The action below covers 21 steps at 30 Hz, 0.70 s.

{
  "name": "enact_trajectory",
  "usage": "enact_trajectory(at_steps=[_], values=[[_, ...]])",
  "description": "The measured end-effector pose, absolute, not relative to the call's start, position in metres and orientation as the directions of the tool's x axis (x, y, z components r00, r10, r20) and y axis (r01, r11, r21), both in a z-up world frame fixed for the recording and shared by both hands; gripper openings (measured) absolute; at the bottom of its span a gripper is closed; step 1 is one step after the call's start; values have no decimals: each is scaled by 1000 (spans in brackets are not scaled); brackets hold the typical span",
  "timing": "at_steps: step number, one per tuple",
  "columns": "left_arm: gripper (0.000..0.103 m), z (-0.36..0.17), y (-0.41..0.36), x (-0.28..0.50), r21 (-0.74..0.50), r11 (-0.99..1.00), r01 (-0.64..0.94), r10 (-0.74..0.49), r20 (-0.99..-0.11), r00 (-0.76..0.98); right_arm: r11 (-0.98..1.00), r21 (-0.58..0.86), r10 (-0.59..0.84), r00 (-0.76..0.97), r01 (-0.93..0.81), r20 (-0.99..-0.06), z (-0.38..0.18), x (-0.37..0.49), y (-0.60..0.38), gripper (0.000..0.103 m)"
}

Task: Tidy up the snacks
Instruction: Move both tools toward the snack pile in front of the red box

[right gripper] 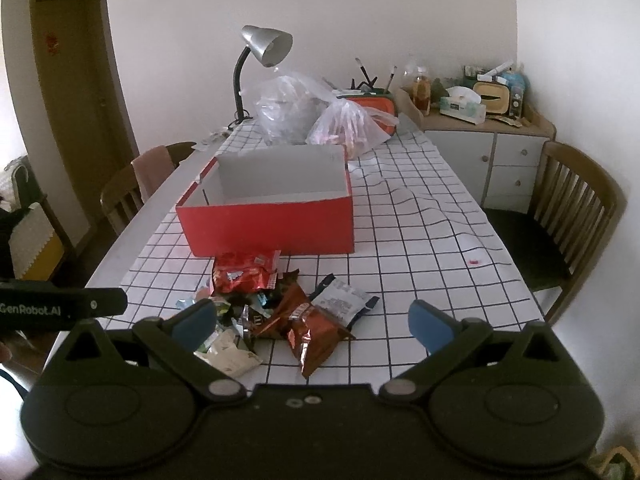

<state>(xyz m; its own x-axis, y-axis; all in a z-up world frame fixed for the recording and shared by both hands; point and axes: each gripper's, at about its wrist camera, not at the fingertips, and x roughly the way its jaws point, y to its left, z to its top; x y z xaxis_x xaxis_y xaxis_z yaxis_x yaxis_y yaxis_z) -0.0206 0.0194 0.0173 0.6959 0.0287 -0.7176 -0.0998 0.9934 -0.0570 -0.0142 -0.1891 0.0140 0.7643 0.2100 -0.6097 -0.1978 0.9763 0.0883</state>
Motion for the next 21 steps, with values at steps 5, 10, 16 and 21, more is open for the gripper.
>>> enact_trajectory(at_steps=[5,10,16,21], values=[[101,19,22,-21,-58,993,-99,28,-714,700,975,90,216,768,-204,-603,15,-15,-187,102],[101,19,24,-21,-64,993,-102,26,-713,700,974,90,221,771,-209,-597,15,-15,-185,102],[101,18,28,-21,-71,992,-101,21,-711,703,973,82,223,768,-218,-600,15,-13,-181,102],[101,17,32,-21,-71,993,-96,17,-712,702,971,77,225,764,-225,-605,13,-13,-177,101]])
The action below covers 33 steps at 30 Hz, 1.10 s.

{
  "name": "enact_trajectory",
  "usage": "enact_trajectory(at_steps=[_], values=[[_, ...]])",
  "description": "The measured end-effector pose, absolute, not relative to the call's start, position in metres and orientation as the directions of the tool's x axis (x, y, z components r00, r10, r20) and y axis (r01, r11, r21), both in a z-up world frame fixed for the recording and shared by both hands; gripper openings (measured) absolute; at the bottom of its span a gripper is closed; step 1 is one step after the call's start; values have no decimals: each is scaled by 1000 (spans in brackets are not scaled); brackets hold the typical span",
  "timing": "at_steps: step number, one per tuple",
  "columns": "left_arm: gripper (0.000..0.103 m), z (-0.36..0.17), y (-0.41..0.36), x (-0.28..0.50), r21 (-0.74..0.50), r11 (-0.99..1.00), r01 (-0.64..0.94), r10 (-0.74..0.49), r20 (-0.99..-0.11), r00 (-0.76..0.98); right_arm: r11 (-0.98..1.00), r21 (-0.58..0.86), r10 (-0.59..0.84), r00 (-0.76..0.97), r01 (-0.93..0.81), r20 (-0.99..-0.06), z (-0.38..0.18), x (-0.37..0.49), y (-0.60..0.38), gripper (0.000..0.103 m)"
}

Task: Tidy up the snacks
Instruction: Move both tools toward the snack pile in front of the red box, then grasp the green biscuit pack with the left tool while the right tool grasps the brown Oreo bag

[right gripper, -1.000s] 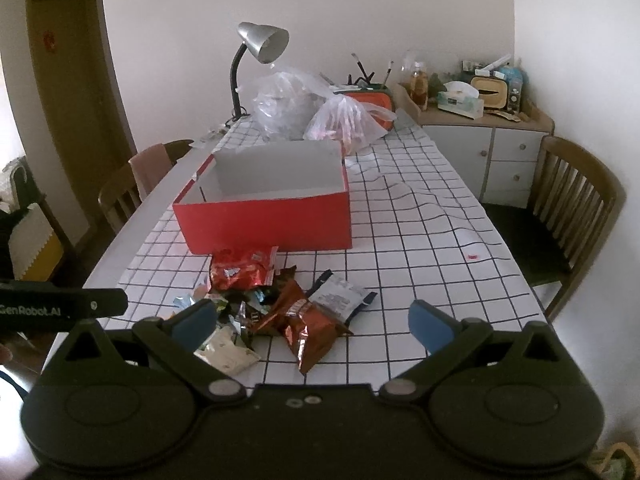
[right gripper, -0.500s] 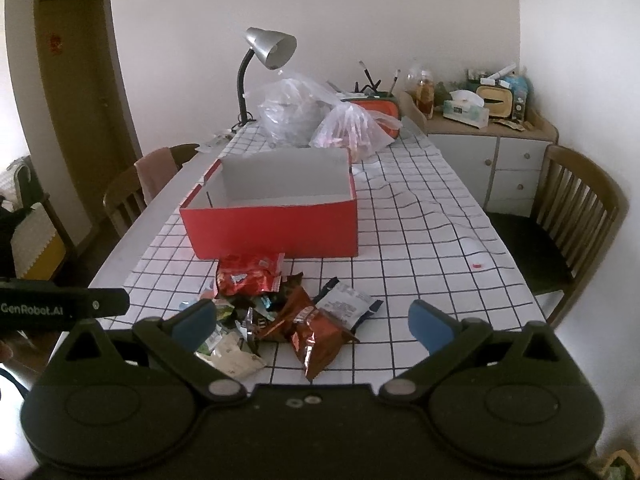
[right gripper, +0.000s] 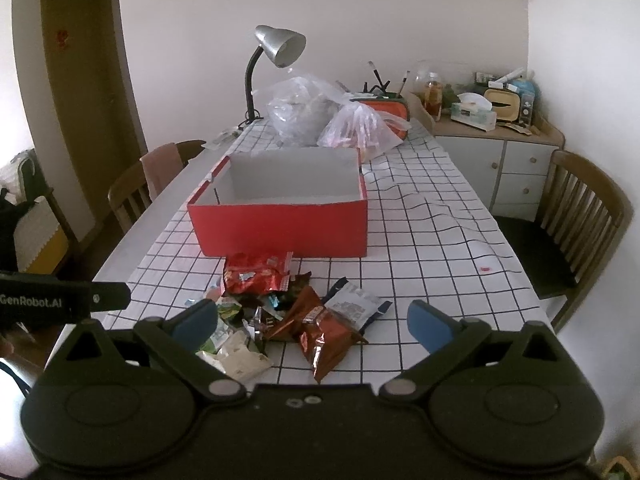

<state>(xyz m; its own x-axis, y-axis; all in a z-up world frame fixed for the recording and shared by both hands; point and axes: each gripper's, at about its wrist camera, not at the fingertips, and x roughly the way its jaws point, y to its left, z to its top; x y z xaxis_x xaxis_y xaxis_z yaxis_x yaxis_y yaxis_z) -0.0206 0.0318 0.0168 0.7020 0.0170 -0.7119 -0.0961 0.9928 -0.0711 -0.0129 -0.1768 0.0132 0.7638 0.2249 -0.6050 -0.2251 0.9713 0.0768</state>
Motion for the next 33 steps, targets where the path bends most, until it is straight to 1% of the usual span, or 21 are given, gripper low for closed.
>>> enact_trajectory(at_steps=[8,17,22,24,26,30,33], values=[[101,6,42,-17,-66,991,-120,36,-719,694,968,60,228,759,-242,-610,5,-5,-173,100],[101,-30,40,-4,-41,990,-133,58,-747,662,951,49,265,725,-304,-636,-24,26,-182,96],[101,-55,45,6,-60,988,-141,41,-788,615,935,31,275,666,-354,-694,-47,52,-189,86],[101,-64,46,10,-46,990,-131,43,-796,604,925,26,284,645,-378,-709,-55,63,-189,83],[100,-72,47,15,-31,991,-129,53,-802,595,915,18,290,626,-403,-724,-64,72,-187,83],[100,-87,49,25,2,993,-122,73,-815,575,890,-9,296,594,-456,-748,-80,90,-178,78],[93,-99,48,28,57,995,-79,92,-821,564,879,-22,293,574,-477,-765,-90,100,-173,76]])
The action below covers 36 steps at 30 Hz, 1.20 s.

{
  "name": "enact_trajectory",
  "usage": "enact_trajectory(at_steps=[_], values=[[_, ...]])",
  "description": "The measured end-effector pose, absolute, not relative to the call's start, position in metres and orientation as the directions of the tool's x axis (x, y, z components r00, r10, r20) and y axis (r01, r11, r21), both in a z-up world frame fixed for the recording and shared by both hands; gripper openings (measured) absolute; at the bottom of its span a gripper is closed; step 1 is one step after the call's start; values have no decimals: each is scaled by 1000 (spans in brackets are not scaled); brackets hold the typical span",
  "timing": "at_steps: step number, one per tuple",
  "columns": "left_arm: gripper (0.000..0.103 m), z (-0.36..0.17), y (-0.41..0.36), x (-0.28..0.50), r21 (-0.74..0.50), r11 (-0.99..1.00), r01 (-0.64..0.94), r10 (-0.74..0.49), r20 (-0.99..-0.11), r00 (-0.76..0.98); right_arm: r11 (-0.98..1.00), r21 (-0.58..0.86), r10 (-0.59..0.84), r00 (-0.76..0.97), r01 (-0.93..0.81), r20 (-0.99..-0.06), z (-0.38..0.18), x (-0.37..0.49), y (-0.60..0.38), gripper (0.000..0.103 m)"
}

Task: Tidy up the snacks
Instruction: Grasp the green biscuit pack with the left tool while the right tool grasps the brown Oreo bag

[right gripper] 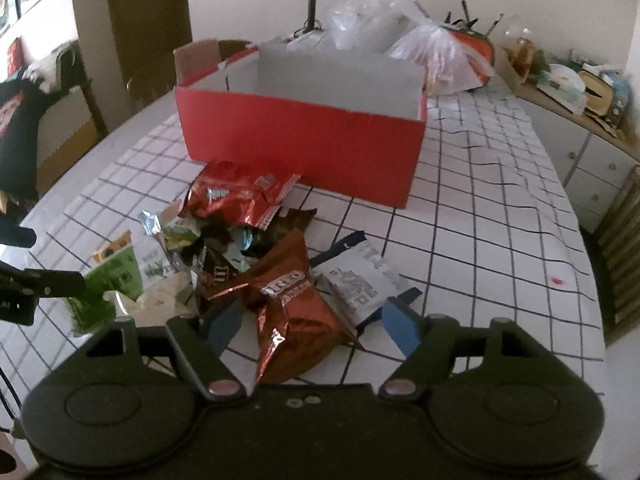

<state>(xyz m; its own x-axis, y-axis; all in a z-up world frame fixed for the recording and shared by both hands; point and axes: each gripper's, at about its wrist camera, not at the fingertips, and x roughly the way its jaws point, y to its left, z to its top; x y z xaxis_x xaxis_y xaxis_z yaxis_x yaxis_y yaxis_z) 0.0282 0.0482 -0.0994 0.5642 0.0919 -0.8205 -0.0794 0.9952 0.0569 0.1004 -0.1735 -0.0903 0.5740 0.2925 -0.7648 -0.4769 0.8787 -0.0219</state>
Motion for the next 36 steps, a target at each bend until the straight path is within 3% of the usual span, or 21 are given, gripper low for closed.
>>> enact_trajectory(at_steps=[6,16,19,25,32,36], values=[[85,-115,28,22,188,978,86,108,-819,564,839,-58,290,535,-541,-794,-104,107,-167,68],[78,-129,3,32,305,930,205,134,-800,585,782,-120,283,520,-611,-806,-115,118,-158,60],[67,-135,-1,36,330,916,227,143,-799,585,773,-115,290,509,-624,-811,-117,120,-156,57],[59,-141,-14,36,399,876,270,165,-776,609,759,-115,300,501,-641,-812,-120,120,-151,53],[42,-141,-20,39,399,863,309,143,-781,608,750,-113,307,494,-652,-813,-124,119,-148,49],[42,-140,-19,40,386,871,304,136,-784,606,757,-91,319,488,-647,-813,-122,120,-150,43]])
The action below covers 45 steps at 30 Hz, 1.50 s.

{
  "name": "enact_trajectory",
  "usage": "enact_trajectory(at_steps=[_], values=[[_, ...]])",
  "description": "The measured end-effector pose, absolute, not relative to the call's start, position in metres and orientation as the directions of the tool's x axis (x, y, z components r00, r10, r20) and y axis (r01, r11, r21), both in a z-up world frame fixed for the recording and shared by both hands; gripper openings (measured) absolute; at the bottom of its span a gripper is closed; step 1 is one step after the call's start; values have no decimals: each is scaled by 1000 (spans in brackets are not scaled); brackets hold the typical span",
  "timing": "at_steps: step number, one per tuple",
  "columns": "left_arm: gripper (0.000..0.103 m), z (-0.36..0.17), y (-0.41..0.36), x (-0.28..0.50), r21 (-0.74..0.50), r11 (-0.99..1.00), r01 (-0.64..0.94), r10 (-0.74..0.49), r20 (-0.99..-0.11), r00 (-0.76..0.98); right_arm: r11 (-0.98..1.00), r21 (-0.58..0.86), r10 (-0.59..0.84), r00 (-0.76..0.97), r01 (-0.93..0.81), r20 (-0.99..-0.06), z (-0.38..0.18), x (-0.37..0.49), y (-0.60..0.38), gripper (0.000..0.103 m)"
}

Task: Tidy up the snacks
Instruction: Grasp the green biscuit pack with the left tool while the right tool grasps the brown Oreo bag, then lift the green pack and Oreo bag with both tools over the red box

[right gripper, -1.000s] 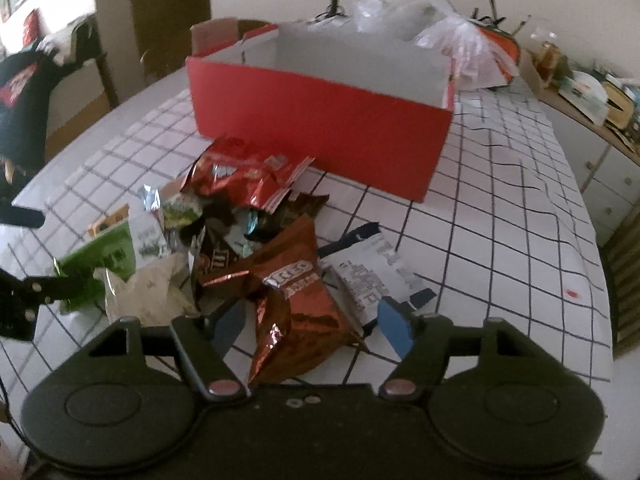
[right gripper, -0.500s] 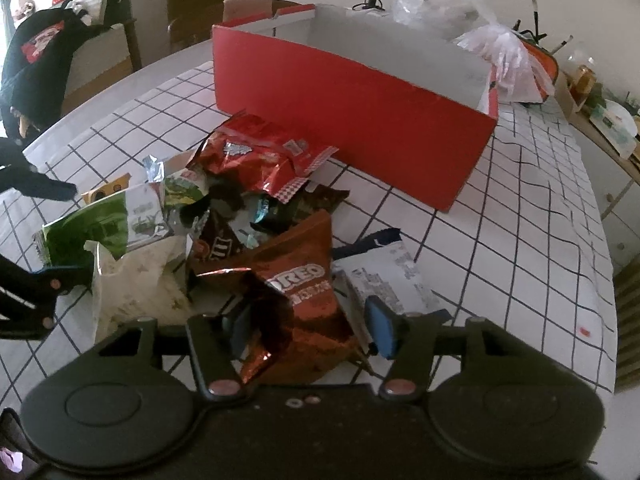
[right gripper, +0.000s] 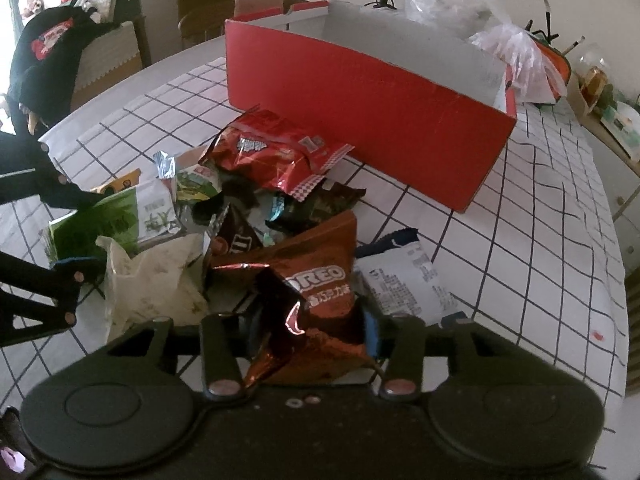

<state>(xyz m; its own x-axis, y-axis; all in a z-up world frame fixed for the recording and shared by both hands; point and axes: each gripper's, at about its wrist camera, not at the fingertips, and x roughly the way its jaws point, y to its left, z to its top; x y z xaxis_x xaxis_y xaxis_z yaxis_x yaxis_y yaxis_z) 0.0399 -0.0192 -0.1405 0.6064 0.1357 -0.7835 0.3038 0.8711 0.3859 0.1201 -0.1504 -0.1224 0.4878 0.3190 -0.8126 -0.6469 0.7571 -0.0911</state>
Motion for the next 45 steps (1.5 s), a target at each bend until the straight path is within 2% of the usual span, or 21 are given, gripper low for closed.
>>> enact_trajectory(at_steps=[9,21,34,45], values=[[41,-132,-7,46,293,928,230,110,-806,582,789,-37,346,494,-613,-798,-116,118,-158,33],[41,-119,16,40,122,992,43,79,-835,544,831,32,372,512,-556,-774,-98,109,-170,33],[41,-79,28,20,15,995,-98,69,-814,577,850,72,392,536,-521,-748,-68,95,-184,33],[41,-20,18,19,-18,992,-128,71,-749,659,847,92,436,586,-523,-683,-19,93,-192,33]])
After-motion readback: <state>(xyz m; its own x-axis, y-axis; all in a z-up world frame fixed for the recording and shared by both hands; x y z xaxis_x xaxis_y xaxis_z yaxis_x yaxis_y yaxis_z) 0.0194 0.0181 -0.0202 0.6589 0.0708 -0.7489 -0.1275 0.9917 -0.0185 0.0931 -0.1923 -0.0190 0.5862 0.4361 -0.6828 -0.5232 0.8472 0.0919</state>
